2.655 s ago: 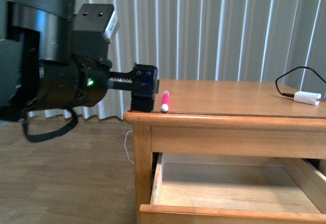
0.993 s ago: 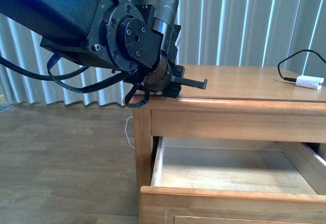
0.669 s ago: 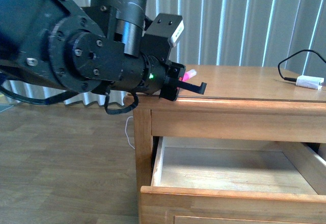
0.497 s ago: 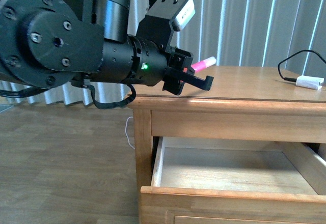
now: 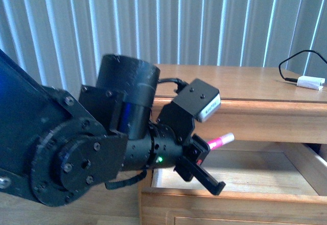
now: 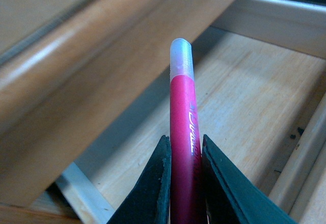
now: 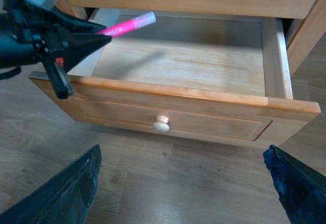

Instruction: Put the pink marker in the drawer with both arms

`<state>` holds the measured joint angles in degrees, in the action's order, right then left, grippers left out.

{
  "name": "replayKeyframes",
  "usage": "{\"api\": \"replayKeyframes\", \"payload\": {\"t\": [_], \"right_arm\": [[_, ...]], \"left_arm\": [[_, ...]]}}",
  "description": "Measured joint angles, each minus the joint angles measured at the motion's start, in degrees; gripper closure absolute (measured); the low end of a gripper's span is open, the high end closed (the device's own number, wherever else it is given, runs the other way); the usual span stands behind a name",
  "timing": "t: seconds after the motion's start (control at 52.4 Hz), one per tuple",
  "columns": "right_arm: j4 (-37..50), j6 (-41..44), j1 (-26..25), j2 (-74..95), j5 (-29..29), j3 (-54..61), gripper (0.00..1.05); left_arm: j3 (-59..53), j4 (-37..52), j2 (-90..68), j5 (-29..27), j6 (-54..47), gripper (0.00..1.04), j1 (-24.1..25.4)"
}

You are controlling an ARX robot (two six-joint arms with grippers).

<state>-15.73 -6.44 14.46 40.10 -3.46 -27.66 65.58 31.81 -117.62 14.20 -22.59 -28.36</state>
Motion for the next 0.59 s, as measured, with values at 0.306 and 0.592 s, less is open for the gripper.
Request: {"api": "replayKeyframes", "payload": {"t": [0.306,0.592], "right_arm": [[0.0,0.0,0.0,0.0,-0.02,0.0,0.09],[0.0,0.0,0.0,0.0,-0.02,-0.02,0.09]], "left_arm": [[5.4,0.48,-5.53,-2.1,1.92,0.9,-0.33],[3.93,1.81,-3.58,-5.2,3.26,0.41,-0.87]]}}
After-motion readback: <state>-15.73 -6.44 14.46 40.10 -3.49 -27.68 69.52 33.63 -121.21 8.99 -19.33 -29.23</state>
